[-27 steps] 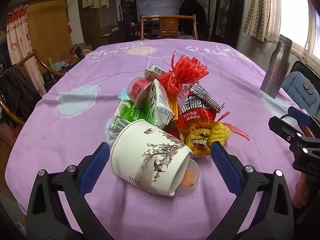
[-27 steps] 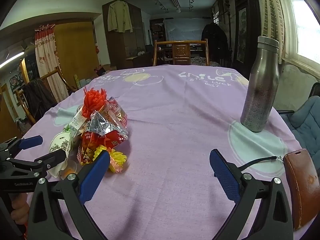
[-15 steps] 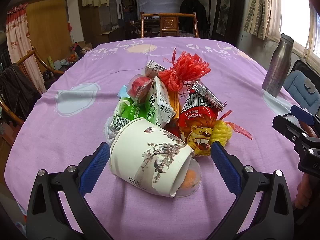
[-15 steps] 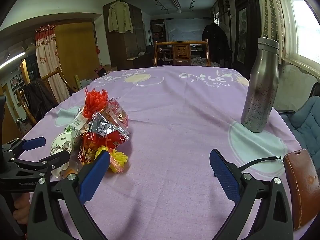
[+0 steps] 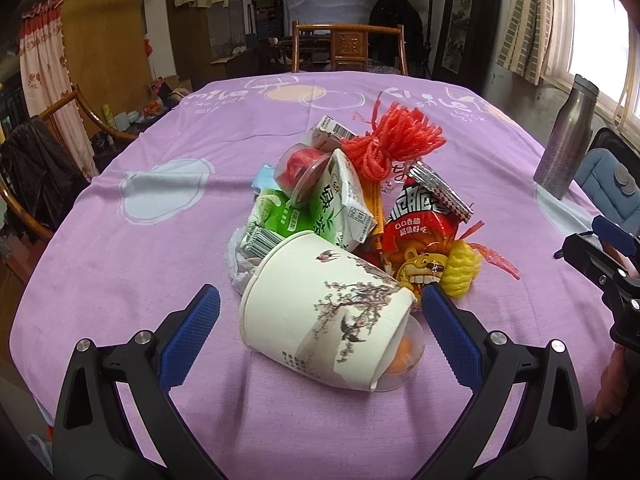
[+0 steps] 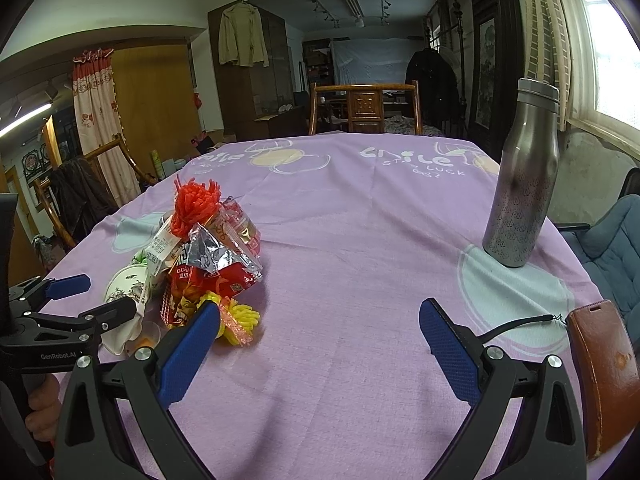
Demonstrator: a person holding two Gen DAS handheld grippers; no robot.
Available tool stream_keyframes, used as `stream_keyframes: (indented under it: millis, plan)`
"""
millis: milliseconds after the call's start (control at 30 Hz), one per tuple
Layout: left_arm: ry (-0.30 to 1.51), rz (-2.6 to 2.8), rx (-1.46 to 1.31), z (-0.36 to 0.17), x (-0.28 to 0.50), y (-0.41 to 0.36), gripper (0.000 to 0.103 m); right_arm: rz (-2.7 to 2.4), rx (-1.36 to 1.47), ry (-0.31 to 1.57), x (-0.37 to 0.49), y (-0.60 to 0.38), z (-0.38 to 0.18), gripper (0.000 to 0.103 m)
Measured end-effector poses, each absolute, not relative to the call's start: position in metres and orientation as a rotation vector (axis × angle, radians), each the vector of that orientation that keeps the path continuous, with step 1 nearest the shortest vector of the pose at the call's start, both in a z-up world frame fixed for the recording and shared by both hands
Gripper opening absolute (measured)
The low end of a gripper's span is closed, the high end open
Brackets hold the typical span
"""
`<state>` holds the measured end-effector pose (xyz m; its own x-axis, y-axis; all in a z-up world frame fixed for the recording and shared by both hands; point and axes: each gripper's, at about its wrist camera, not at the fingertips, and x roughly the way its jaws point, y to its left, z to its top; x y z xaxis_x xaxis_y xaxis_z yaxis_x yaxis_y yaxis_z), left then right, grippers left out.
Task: Collect trash
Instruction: 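Move the left gripper toward the white painted paper cup on the pile, then grasp the white paper cup with the left gripper and lift it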
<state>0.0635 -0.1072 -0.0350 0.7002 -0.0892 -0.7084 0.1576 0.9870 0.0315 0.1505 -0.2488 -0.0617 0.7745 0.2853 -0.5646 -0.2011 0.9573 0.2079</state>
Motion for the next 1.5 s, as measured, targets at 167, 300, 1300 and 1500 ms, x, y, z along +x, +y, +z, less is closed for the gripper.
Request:
stream_keyframes:
  millis: [167, 300, 1300, 1500]
  plan:
    - [0.788, -0.13, 0.071, -0.035, 0.063, -0.098, 0.097, 0.267, 0.138, 0.631, 0.15, -0.248, -0.061, 0.098]
    - [0.787, -0.128, 0.069, -0.035, 0.063, -0.095, 0.097, 0.268, 0.131, 0.631, 0.15, -0.245, -0.059, 0.097]
    - [0.871, -0.074, 0.014, -0.057, 0.081, -0.024, 0.097, 0.331, 0.11, 0.678, 0.154, -0.225, -0.064, 0.097]
    - [0.96, -0.115, -0.066, -0.077, 0.101, -0.014, 0.096, 0.343, 0.098, 0.701, 0.162, -0.22, -0.069, 0.097]
